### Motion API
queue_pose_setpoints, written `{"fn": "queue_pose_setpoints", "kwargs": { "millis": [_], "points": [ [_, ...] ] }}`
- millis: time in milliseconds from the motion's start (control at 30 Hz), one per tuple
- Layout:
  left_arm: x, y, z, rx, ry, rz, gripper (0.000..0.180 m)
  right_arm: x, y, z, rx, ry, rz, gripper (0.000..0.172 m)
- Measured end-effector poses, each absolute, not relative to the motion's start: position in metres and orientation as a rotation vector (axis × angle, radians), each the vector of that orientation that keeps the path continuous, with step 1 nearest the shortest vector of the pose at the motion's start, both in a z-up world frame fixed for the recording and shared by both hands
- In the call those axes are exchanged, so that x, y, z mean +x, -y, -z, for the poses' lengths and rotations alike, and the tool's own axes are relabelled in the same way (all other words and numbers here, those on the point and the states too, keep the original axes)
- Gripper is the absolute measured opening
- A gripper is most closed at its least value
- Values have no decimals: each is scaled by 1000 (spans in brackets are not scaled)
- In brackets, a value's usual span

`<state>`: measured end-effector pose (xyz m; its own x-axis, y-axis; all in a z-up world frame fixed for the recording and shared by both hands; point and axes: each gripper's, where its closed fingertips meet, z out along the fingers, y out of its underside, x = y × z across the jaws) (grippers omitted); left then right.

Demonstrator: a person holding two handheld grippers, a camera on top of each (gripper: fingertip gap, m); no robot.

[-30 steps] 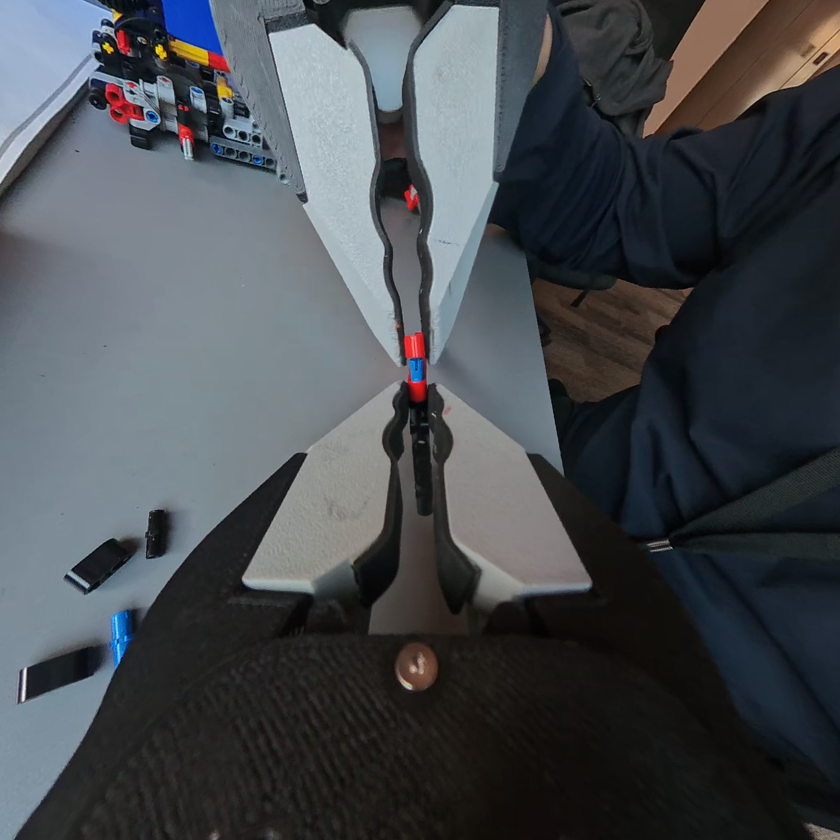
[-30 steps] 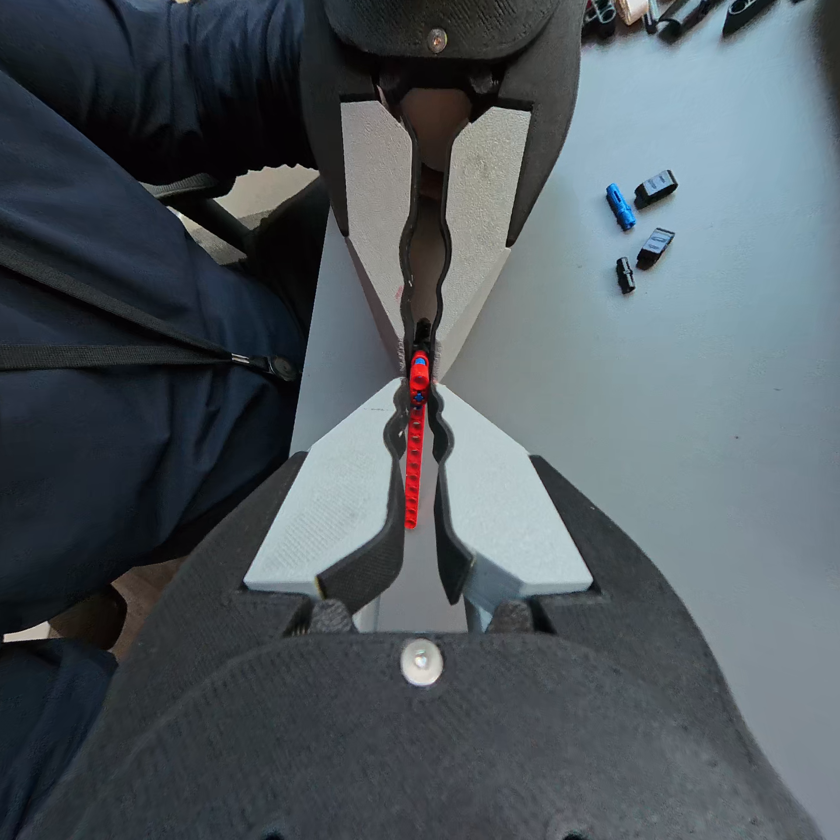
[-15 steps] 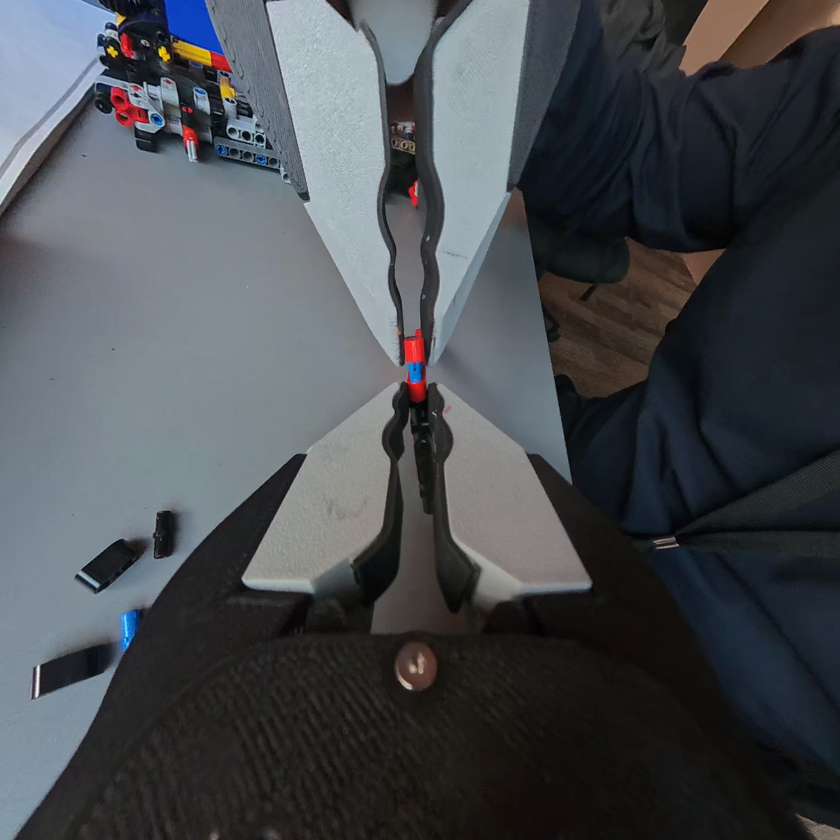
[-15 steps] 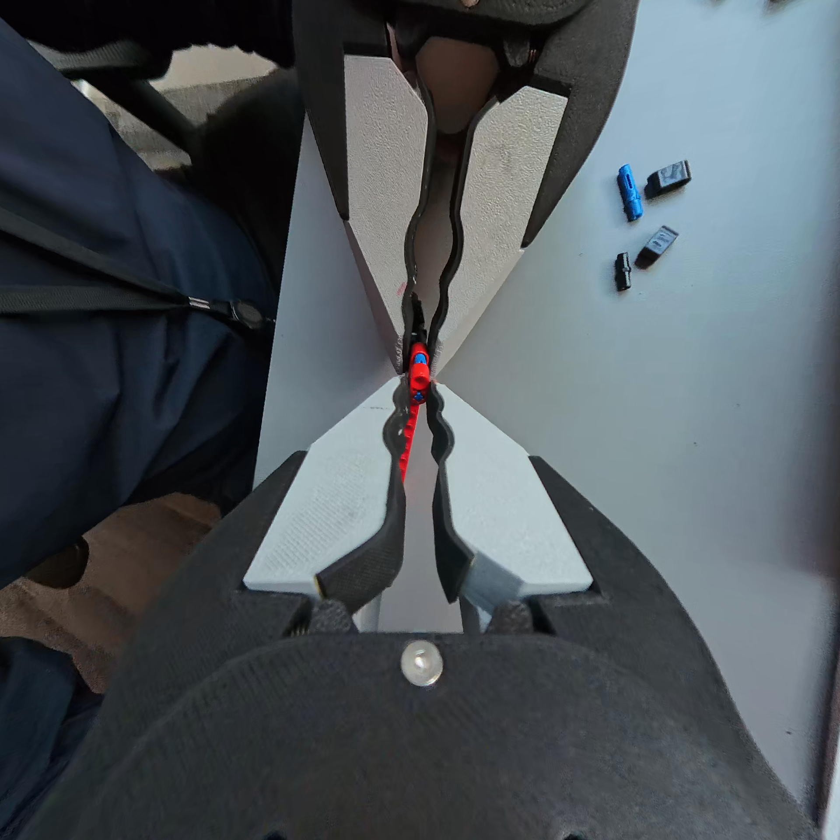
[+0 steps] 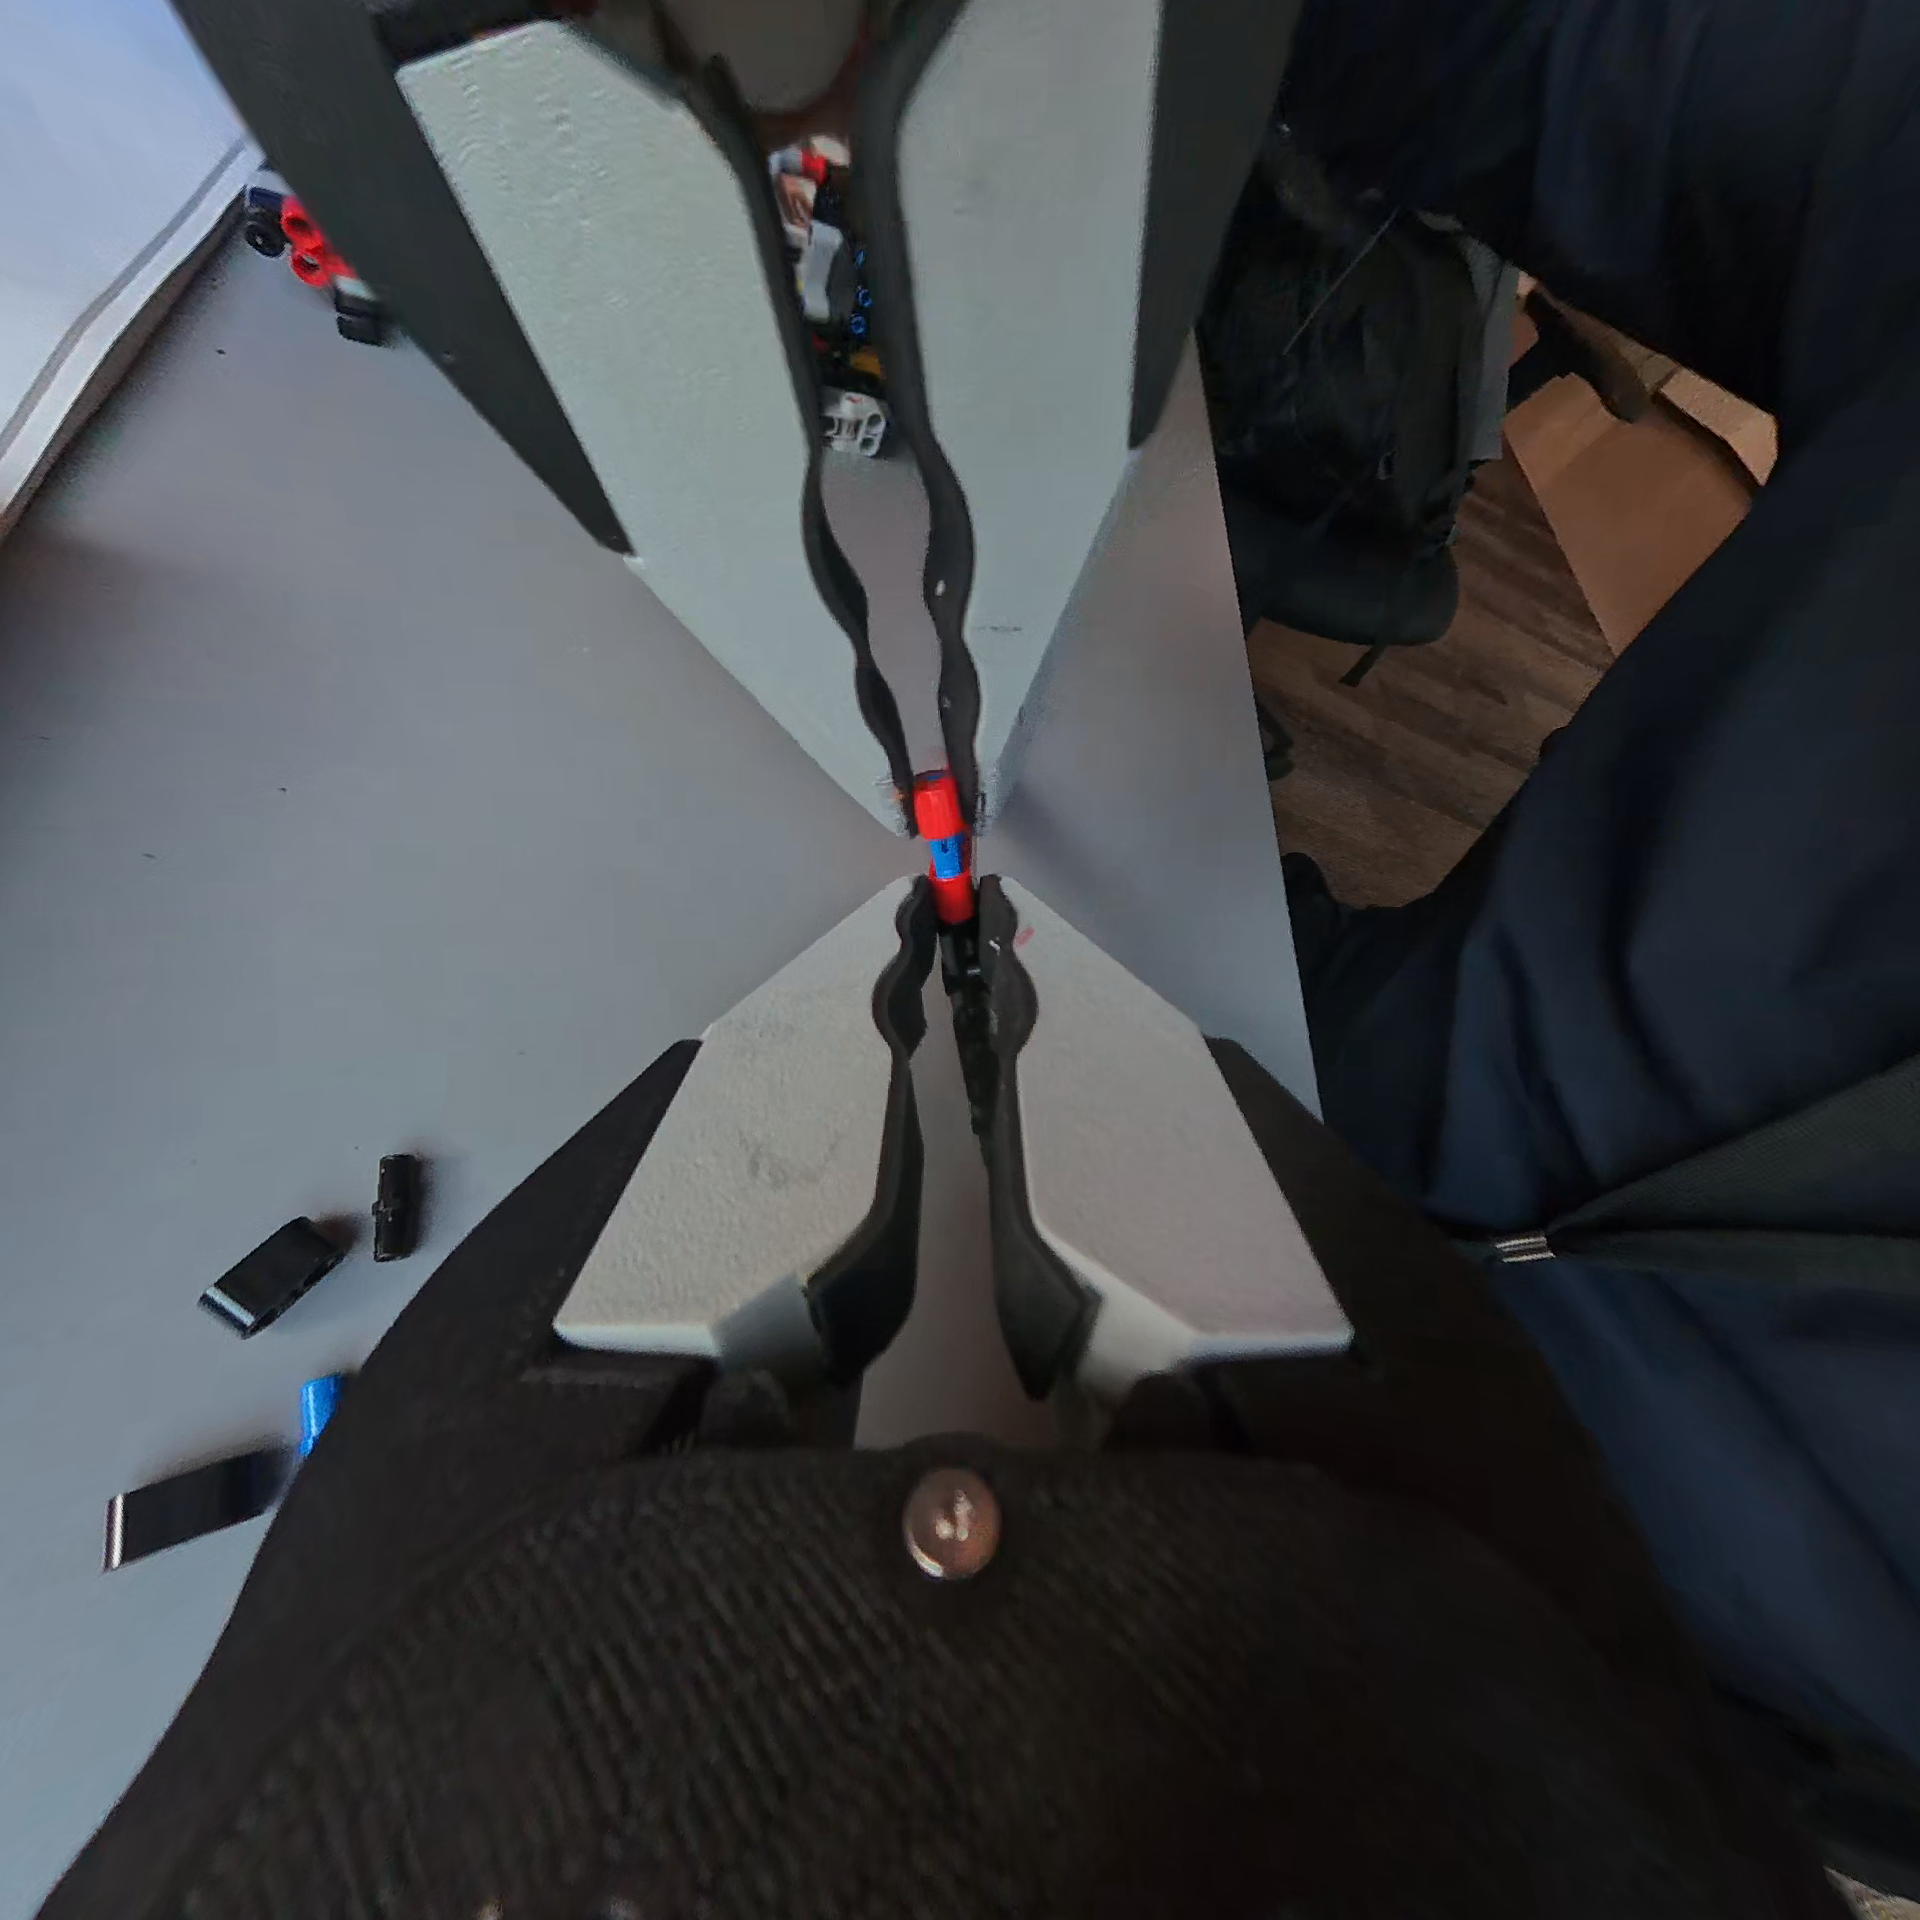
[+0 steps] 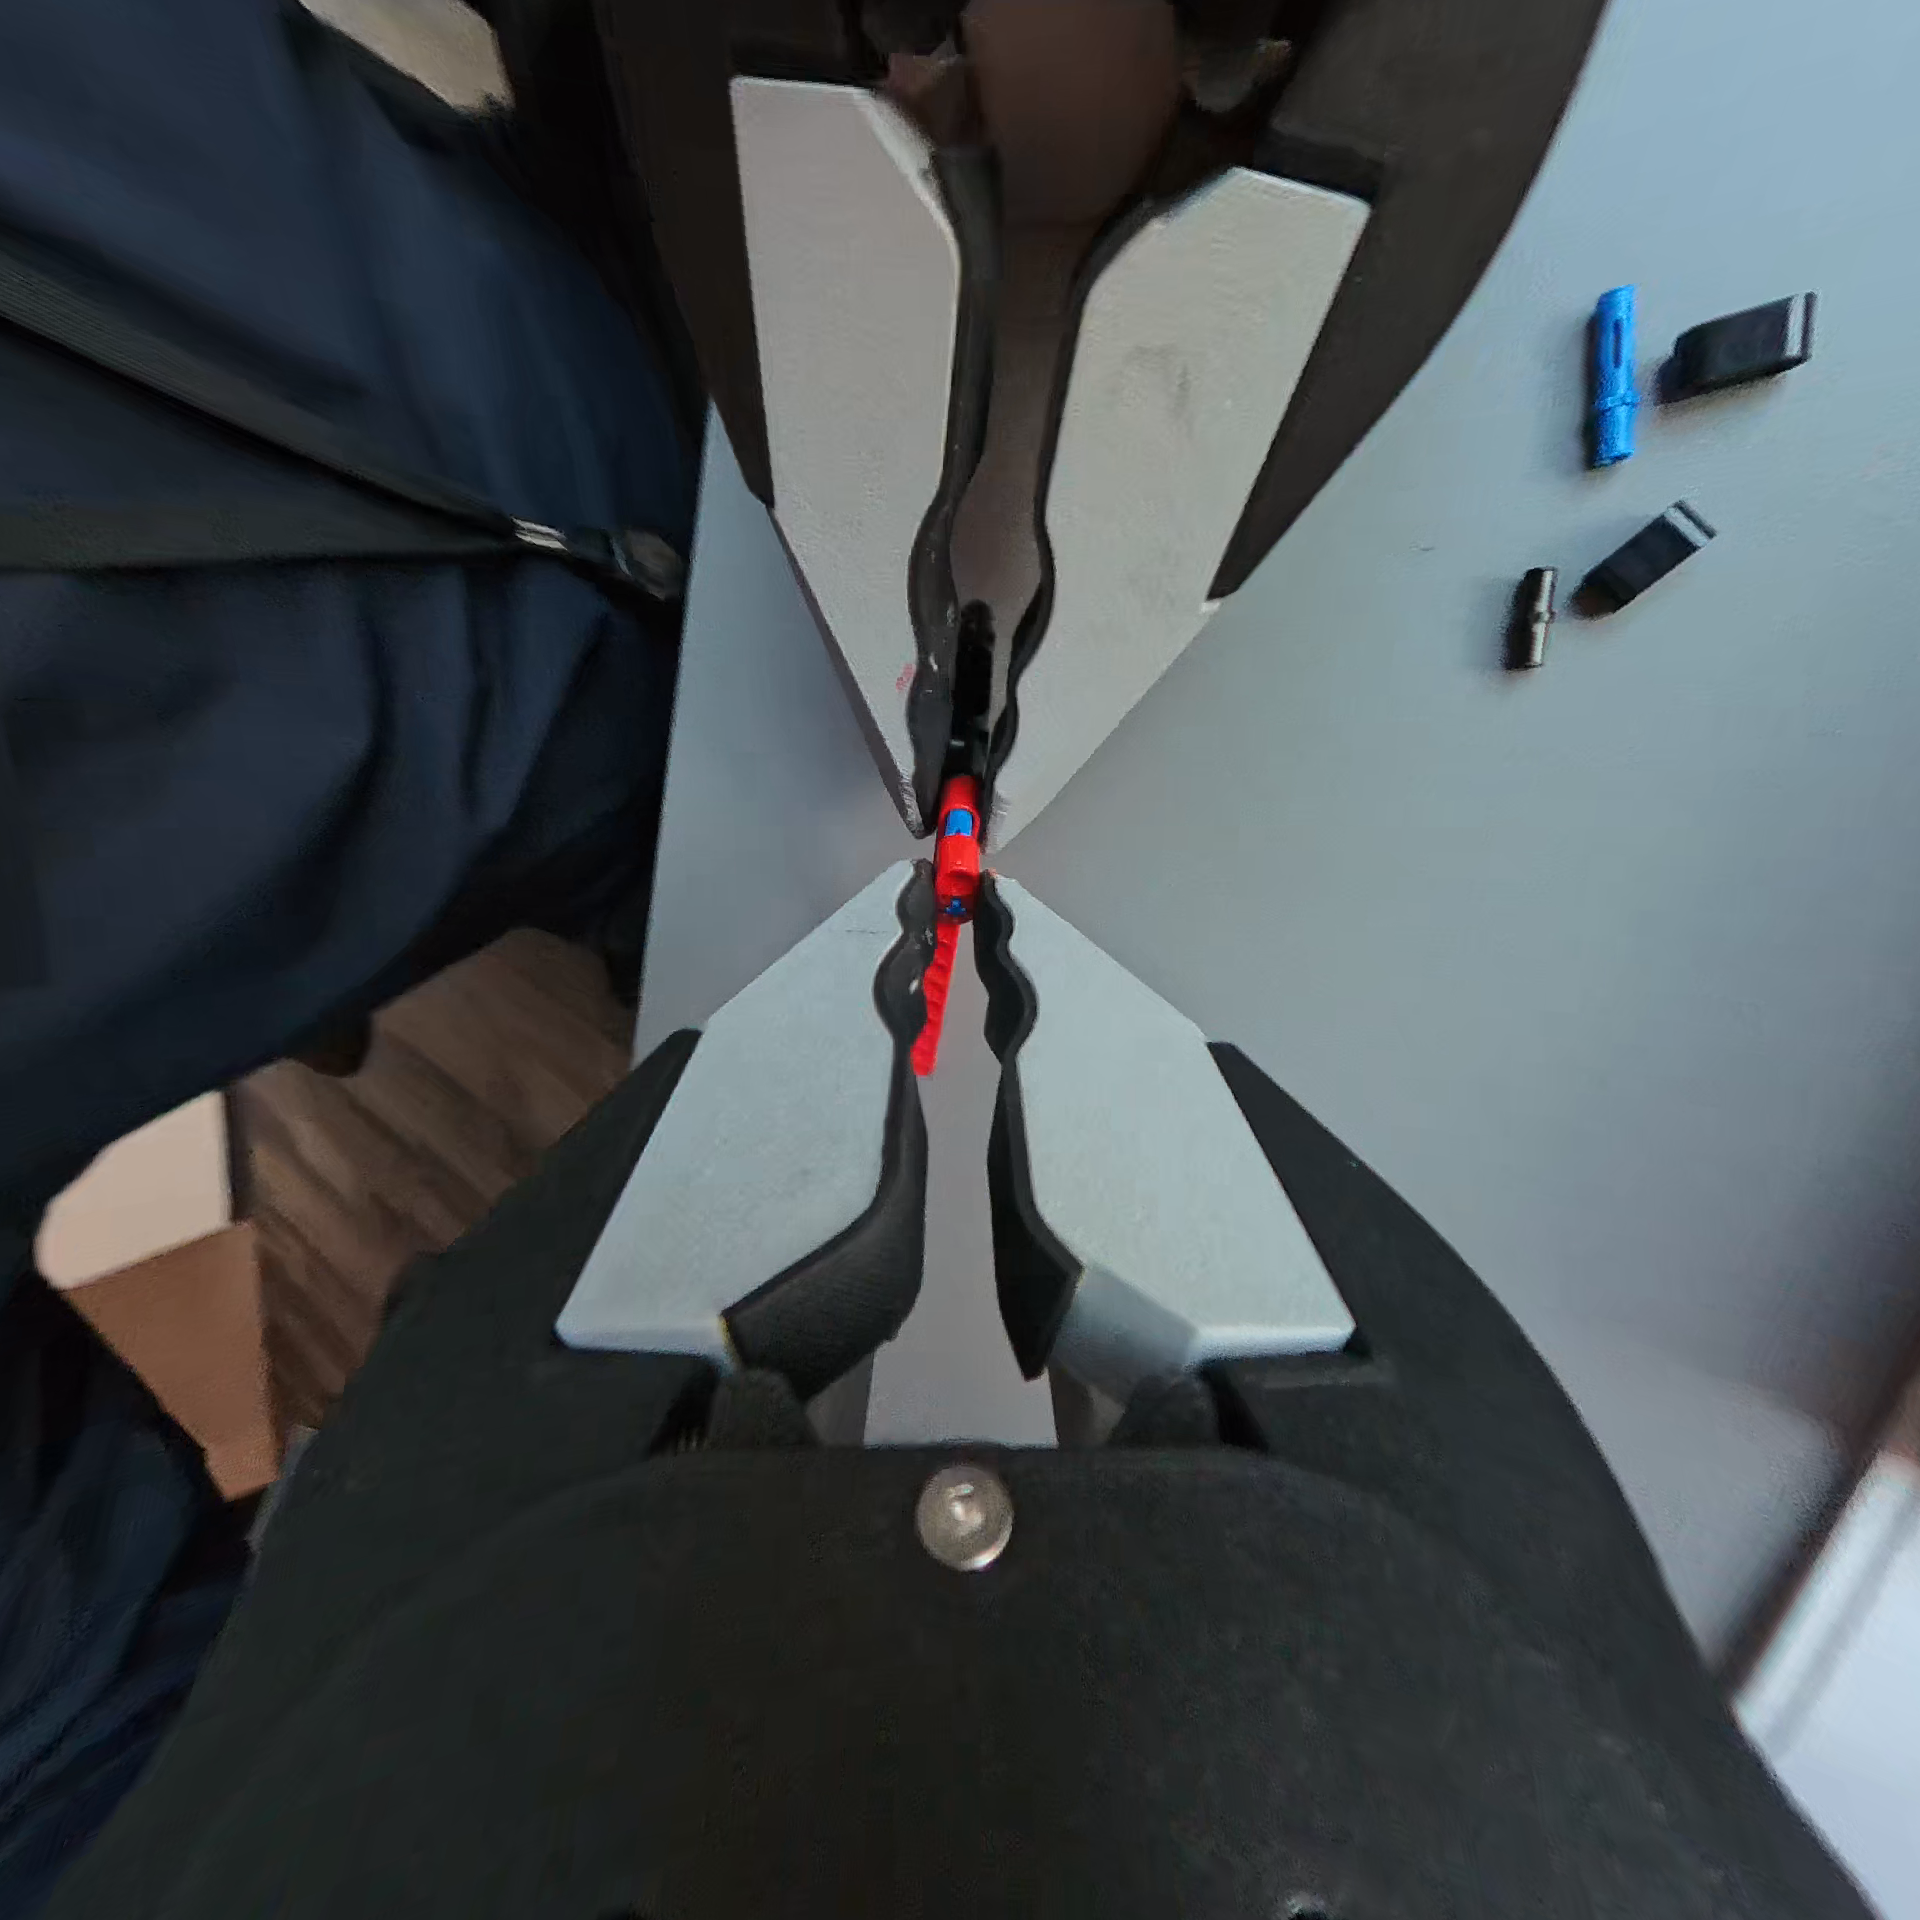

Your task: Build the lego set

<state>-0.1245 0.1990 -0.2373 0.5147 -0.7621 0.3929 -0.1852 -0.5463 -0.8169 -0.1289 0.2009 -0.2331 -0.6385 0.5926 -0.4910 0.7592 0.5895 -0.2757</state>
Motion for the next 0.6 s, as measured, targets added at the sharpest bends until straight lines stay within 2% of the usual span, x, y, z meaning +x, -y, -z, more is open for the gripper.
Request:
{"fn": "queue_pose_setpoints", "kwargs": {
  "millis": [367, 600],
  "points": [
    [-122, -196, 237, -2007, -810, 981, 5, -127, -194, 232, 1213, -2195, 1010, 4],
    [-124, -197, 238, -2016, -795, 982, 5, -132, -199, 235, 1081, -2681, 811, 6]
  ]
}}
